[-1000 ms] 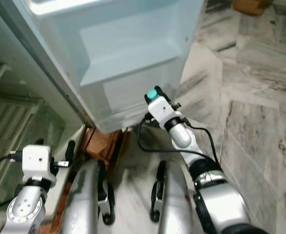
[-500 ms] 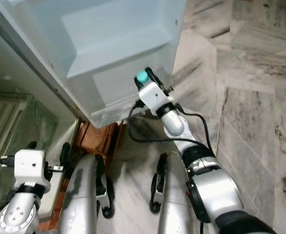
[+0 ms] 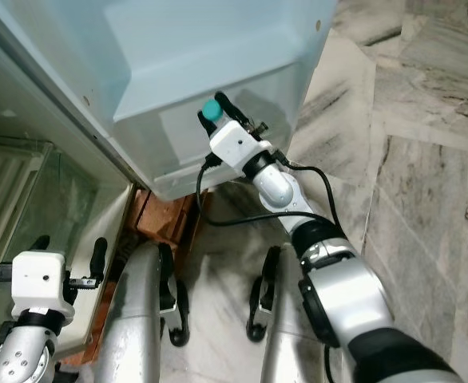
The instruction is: Restocking fridge
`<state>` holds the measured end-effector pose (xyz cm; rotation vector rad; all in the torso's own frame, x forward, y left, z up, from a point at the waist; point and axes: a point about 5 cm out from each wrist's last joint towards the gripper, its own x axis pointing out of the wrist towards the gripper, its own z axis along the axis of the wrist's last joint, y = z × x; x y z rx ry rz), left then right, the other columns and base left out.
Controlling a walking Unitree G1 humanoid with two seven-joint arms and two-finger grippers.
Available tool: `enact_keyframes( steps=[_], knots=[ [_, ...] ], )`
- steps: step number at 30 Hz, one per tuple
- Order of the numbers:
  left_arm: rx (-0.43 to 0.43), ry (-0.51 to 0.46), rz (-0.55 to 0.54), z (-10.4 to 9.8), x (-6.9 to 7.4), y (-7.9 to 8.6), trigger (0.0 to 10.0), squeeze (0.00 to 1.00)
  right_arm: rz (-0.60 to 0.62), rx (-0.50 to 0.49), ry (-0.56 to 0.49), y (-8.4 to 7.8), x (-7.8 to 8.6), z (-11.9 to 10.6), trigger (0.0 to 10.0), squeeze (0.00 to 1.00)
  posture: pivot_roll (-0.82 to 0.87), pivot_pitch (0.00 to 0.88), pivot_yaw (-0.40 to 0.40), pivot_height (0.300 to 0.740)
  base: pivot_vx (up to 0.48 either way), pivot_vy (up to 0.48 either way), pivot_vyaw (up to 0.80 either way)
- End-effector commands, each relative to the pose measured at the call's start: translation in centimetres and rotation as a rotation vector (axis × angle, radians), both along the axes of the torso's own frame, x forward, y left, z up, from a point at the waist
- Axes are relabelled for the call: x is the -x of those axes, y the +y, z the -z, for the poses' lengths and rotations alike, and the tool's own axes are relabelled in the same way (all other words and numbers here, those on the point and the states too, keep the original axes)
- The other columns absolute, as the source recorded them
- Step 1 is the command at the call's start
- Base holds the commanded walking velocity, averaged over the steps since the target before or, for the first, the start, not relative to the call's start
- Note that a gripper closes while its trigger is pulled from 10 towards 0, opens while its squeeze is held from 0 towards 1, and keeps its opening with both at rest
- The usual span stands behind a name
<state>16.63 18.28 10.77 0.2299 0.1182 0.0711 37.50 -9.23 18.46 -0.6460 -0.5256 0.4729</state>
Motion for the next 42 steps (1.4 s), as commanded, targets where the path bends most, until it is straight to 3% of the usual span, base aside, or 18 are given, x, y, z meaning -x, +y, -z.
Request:
enact_keyframes(
  steps=[1,11,17,23,24,34,35,36,37,42],
  knots=[
    [-0.014,0.028,-0.013,0.2,0.6,0.3,10.0,0.0,0.026,0.021,0.029,-0.3,-0.1,0.6,10.0,0.0,0.35,0.395,0.072,0.57,0.0,0.0,0.0],
    [-0.028,0.062,-0.007,-0.3,1.8,0.5,10.0,0.0,0.147,0.011,0.084,-2.1,-0.5,1.8,10.0,0.0,0.38,0.435,0.1,0.57,0.0,0.0,0.0],
    [-0.034,0.072,-0.007,-0.5,2.0,0.6,10.0,0.0,0.298,-0.053,0.152,-4.0,-0.9,2.6,10.0,0.0,0.39,0.439,0.105,0.57,0.0,0.0,0.0],
    [-0.033,0.073,0.001,-0.4,1.5,0.5,10.0,0.0,0.467,-0.108,0.221,-6.8,-0.9,3.8,10.0,0.0,0.37,0.433,0.107,0.57,0.0,0.0,0.0],
    [-0.031,0.071,0.006,-0.4,1.3,0.4,10.0,0.0,0.518,-0.168,0.259,-7.8,-0.8,4.1,10.0,0.0,0.37,0.428,0.107,0.57,0.0,0.0,0.0],
    [-0.029,0.057,0.018,-0.3,0.3,0.2,10.0,0.0,0.729,-0.267,0.303,-10.9,-0.3,5.2,10.0,0.0,0.36,0.396,0.109,0.57,0.0,0.0,0.0],
    [-0.029,0.055,0.02,-0.2,0.1,0.2,10.0,0.0,0.743,-0.275,0.299,-11.1,-0.2,5.2,10.0,0.12,0.35,0.392,0.109,0.57,0.0,0.0,0.0],
    [-0.029,0.055,0.02,-0.2,0.1,0.2,10.0,0.0,0.743,-0.275,0.299,-11.1,-0.2,5.2,10.0,0.12,0.35,0.392,0.109,0.57,0.0,0.0,0.0],
    [-0.029,0.052,0.021,-0.2,-0.1,0.3,10.0,0.0,0.769,-0.291,0.296,-11.5,-0.1,5.3,10.0,1.0,0.35,0.387,0.109,0.57,0.0,0.0,0.0],
    [-0.027,0.042,0.028,-0.2,-0.6,0.1,10.0,0.0,0.794,-0.315,0.28,-11.7,0.0,5.2,10.0,1.0,0.35,0.374,0.108,0.57,0.0,0.0,0.0]
  ],
)
